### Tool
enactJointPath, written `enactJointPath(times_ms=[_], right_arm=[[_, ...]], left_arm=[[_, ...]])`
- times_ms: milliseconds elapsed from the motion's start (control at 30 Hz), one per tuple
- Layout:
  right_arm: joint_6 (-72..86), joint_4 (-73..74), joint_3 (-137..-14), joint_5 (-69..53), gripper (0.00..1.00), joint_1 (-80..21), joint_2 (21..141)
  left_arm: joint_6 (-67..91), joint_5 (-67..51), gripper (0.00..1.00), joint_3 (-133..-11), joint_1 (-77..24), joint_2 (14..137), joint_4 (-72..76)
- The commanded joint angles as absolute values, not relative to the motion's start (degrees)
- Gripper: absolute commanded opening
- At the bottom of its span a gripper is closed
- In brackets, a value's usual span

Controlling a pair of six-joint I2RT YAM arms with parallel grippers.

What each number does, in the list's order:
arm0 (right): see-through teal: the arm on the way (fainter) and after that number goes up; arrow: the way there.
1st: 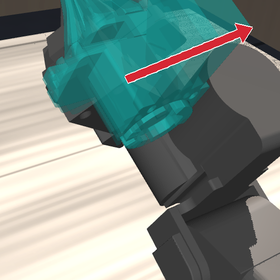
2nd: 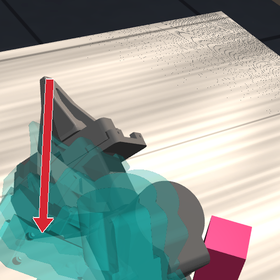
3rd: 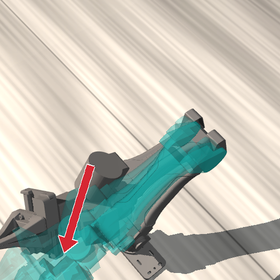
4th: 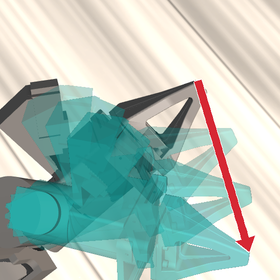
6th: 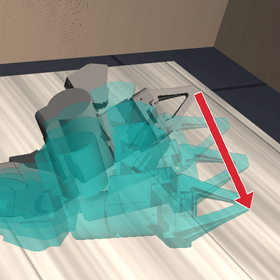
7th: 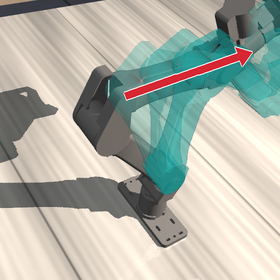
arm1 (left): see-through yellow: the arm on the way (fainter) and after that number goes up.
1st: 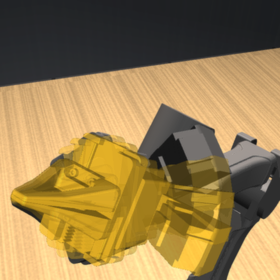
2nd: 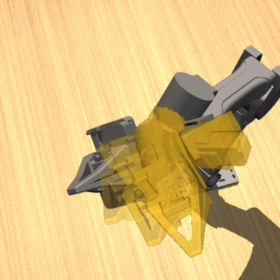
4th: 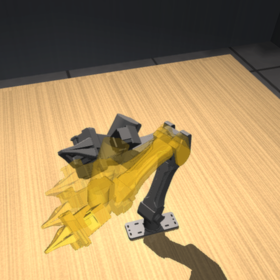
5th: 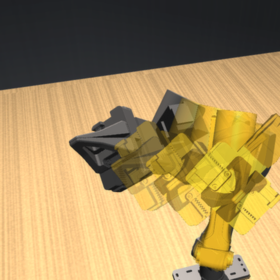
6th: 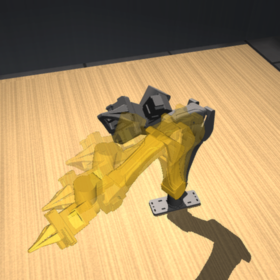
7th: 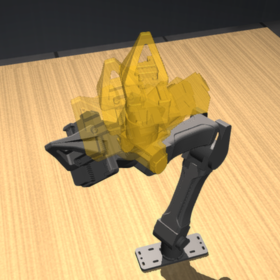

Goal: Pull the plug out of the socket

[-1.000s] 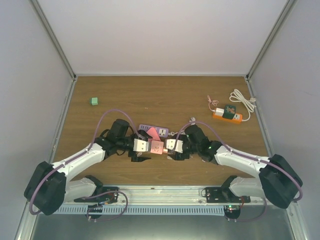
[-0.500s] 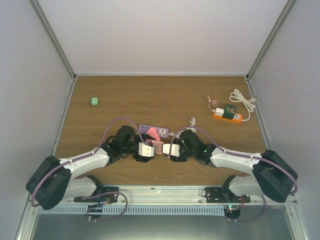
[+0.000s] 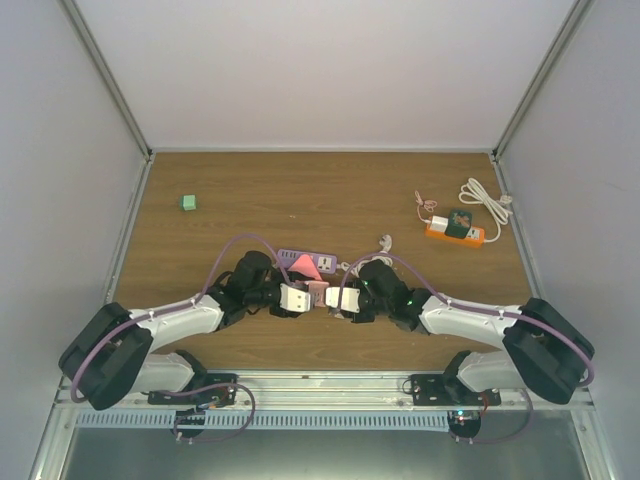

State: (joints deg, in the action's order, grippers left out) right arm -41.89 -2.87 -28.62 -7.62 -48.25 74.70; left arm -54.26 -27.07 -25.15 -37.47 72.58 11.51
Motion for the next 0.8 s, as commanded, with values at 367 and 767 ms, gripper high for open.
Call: enactJointPath(times_ms=[367,767], right_arm=[[-43.1,-1.9,-26.7,-4.9,0.20,-48.4,72.1],[-45.0,0.8,-23.9,-5.1,0.16,-45.3,69.6]], left_arm=[[-54.7,-24.2,0.31,-24.4,-38.1,75.2,13.6],[-55.8,-22.1,0.21,-26.0,-37.9,76.6,11.1]])
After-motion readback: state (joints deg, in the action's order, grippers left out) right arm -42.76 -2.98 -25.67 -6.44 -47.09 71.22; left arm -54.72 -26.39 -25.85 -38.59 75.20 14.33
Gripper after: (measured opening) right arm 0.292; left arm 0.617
